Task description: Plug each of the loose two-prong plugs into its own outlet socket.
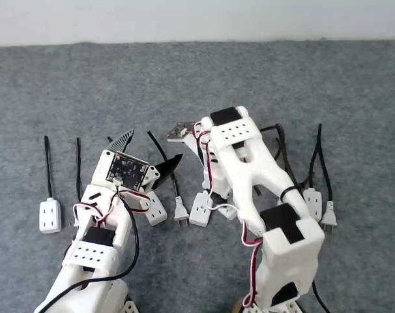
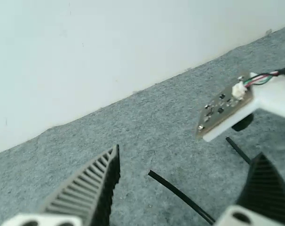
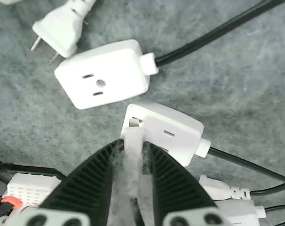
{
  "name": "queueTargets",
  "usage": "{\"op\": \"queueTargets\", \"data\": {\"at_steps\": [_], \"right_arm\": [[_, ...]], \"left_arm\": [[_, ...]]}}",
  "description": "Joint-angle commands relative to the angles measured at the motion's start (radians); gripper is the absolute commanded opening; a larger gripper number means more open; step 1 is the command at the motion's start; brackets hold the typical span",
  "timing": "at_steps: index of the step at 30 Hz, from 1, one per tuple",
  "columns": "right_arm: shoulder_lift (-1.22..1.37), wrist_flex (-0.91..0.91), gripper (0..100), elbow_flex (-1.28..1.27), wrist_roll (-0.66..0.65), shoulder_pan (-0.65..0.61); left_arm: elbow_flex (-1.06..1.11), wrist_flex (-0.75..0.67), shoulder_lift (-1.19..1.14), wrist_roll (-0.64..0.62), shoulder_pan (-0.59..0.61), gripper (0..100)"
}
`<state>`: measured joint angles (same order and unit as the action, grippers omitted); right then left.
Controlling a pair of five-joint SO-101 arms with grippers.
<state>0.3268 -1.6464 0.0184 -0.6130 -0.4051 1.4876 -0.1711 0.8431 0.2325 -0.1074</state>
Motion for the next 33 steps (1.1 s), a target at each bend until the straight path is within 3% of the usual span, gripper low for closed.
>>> {"op": "queueTargets", "data": {"at_steps": [1, 15, 33], "right_arm": [[-0.036, 0.067, 0.9, -0.052, 0.017, -0.001], [-0.035, 0.260, 0.9, -0.143, 0.012, 0.108], [-0.035, 0.430, 0.9, -0.341, 0.015, 0.097]], "left_arm": [[-0.059, -0.026, 0.015, -0.017, 0.008, 41], [-0.061, -0.028, 0.009, -0.017, 0.008, 41], [-0.061, -0.028, 0.009, -0.012, 0.005, 41]]}}
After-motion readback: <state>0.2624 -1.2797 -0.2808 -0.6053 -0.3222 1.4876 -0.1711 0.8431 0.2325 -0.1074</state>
